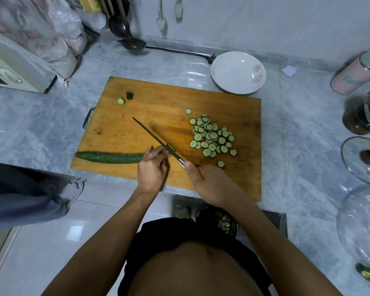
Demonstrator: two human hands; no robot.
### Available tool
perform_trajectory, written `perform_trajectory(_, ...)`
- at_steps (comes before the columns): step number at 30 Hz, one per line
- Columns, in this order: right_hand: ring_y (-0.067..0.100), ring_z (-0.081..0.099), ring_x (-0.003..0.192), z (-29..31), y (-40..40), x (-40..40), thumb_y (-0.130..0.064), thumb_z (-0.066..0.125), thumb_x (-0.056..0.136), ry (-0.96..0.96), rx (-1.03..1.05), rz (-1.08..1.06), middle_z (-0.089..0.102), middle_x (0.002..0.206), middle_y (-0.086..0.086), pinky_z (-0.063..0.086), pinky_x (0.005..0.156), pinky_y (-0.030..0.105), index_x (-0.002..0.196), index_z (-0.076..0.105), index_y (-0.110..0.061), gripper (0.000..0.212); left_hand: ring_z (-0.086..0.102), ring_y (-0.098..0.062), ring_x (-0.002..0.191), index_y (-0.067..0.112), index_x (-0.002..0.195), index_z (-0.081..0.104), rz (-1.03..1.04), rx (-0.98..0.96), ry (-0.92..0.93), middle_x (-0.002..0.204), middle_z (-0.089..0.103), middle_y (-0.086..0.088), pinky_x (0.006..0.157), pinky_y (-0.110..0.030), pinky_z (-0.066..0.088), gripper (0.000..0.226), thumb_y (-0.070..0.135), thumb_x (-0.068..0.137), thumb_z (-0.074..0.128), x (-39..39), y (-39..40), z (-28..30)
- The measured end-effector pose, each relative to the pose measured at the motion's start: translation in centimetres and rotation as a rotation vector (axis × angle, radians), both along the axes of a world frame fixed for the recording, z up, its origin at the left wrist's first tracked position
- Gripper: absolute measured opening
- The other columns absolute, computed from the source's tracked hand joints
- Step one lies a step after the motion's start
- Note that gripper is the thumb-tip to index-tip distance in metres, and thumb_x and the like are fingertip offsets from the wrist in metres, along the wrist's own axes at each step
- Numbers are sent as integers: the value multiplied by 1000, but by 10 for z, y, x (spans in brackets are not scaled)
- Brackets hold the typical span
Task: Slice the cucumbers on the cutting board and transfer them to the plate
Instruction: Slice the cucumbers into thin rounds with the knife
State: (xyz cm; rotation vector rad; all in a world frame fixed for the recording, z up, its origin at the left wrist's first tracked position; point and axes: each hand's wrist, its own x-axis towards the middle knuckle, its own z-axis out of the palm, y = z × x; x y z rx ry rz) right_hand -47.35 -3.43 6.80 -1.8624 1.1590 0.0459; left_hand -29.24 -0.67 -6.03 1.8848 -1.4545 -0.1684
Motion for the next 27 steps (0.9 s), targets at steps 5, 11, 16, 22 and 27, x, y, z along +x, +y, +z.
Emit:
perform_trajectory(5,13,44,57,1,-5,0,-56,21,103,17,60,-31,47,60,2,32,58,31,57,42,-15,65,69,-28,88,0,92,76,16,-15,-15,102,72,-13,106,-46,38,24,-7,75,60,-3,0,2)
perform_trajectory(11,26,53,69,-28,-10,22,-58,19,102,51,12,-61,49,62,4,34,68,30,58,45,-17,66,69,-28,89,3,93,77,-1,8,-34,104,72,-10,104,-45,42,26,-4,76,58,-2,-1,1)
perform_trajectory(16,35,59,86,-40,-4,21,-54,19,104,-1,-40,-74,52,65,8,39,72,34,61,51,-13,67,67,-29,89,3,94,76,-10,15,-41,105,72,-11,106,-44,39,26,-6,76,59,-1,1,5)
perform_trajectory(22,27,52,67,-35,-16,11,-57,22,103,1,27,-149,51,61,7,38,65,32,57,47,-13,68,69,-29,90,1,99,75,-30,29,-44,106,72,-14,103,-47,43,27,-8,76,62,3,1,8)
perform_trajectory(27,20,47,55,-32,-17,-3,-56,25,103,-9,6,-164,45,54,4,32,57,33,54,39,-13,66,70,-28,87,0,96,75,-17,5,-8,102,73,-14,91,-52,52,20,0,81,62,4,-4,10)
